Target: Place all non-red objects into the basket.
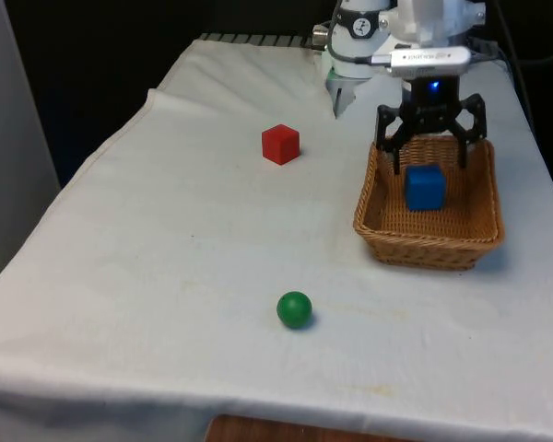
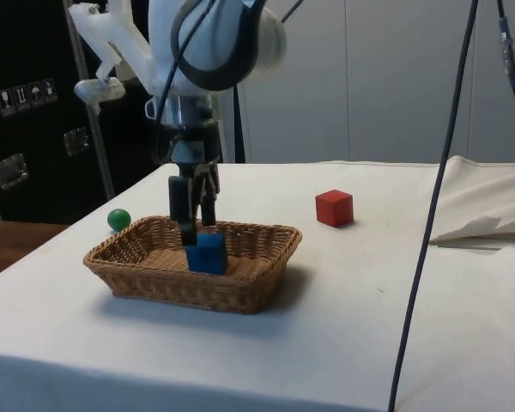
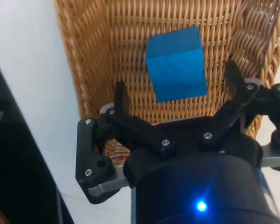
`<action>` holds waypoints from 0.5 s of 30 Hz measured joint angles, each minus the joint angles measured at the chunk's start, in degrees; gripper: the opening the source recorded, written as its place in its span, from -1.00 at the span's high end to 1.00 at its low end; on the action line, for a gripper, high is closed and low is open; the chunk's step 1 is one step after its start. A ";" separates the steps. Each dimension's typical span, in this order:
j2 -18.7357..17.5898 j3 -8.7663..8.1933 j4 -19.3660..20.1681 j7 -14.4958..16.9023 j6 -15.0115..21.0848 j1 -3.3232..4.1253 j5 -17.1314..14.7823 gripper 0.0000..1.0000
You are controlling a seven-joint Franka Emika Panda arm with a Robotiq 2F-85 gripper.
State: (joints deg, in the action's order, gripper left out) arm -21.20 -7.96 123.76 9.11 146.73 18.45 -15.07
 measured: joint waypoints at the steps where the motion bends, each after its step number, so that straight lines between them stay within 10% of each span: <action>1: 0.80 0.00 -0.23 -0.52 -0.69 0.00 0.11 -1.00; 15: 1.60 -0.34 -3.95 -4.93 -3.15 -0.23 2.41 -1.00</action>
State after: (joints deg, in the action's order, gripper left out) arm -19.60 -8.31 119.81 4.18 143.58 18.22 -12.66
